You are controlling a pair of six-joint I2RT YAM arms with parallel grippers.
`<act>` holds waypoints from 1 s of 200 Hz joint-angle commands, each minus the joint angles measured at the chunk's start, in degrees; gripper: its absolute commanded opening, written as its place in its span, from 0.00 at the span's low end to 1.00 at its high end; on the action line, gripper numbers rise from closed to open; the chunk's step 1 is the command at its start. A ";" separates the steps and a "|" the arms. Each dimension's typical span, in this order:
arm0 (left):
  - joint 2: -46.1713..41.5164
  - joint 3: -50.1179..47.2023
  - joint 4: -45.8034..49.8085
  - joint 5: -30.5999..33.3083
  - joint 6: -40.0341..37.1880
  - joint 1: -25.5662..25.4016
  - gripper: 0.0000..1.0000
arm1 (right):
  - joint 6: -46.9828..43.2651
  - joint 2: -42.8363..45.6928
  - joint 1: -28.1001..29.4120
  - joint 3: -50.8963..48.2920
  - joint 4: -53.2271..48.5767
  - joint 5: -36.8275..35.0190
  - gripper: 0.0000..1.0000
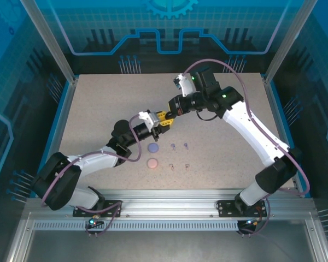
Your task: Insert the wireless bluetooth earbuds into the charging case
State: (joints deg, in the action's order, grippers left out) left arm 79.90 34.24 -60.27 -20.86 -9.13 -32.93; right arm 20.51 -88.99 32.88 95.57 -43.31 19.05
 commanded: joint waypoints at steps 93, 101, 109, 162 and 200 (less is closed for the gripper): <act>6.22 -0.14 4.90 7.46 15.00 0.32 0.00 | 10.17 16.58 -7.77 -18.59 7.98 -11.38 0.48; 6.93 -0.05 6.32 8.64 16.96 0.36 0.00 | 10.32 17.15 -7.21 -19.76 7.81 -12.35 0.49; 7.62 0.04 7.70 9.41 18.87 0.39 0.00 | 10.50 17.78 -6.82 -20.82 7.88 -12.80 0.50; 12.99 7.13 24.78 10.07 28.66 0.44 0.00 | 10.43 18.52 -1.69 -23.52 6.93 -17.50 0.53; 16.40 13.10 34.71 8.84 30.17 1.36 0.00 | 9.95 17.14 0.06 -23.98 7.69 -18.81 0.54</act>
State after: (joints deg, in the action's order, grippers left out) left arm 94.30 42.74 -34.54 -11.62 17.93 -32.58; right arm 30.63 -71.90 31.90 72.62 -36.36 2.42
